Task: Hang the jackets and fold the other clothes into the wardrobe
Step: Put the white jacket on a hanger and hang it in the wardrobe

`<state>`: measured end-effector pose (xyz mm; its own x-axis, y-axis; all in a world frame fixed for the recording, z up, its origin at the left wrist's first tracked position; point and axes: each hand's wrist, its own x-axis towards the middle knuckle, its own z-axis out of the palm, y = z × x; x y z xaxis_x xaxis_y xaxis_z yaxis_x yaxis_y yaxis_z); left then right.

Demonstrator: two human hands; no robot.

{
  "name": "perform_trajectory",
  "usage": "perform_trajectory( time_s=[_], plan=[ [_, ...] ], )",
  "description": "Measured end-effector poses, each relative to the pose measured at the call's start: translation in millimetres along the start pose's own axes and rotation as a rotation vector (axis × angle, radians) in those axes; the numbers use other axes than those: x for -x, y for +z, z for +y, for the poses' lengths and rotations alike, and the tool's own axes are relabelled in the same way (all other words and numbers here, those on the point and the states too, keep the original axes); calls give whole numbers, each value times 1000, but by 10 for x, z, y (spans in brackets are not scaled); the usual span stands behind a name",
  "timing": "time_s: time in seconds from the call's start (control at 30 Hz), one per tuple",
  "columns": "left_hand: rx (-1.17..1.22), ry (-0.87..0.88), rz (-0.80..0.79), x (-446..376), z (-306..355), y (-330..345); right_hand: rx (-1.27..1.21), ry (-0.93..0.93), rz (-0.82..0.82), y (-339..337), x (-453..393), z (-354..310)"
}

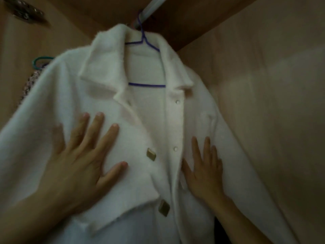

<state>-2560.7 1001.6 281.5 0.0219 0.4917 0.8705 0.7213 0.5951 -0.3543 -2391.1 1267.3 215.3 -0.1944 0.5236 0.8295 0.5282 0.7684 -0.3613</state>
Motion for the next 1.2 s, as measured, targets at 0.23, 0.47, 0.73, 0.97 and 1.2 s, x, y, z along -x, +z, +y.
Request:
perform_trajectory(
  time_s=[0.23, 0.47, 0.73, 0.97, 1.2],
  plan=[
    [-27, 101, -30, 357, 3, 253, -77, 12, 51, 455, 381, 77],
    [-94, 63, -63, 231, 84, 515, -60, -44, -37, 839, 163, 149],
    [-33, 50, -69, 406, 146, 422, -105, -41, -144, 552, 378, 214],
    [44, 52, -96, 728, 262, 211, -128, 15, -209, 29, 589, 222],
    [91, 69, -88, 961, 289, -46, -359, 109, -157, -406, 860, 145]
  ],
)
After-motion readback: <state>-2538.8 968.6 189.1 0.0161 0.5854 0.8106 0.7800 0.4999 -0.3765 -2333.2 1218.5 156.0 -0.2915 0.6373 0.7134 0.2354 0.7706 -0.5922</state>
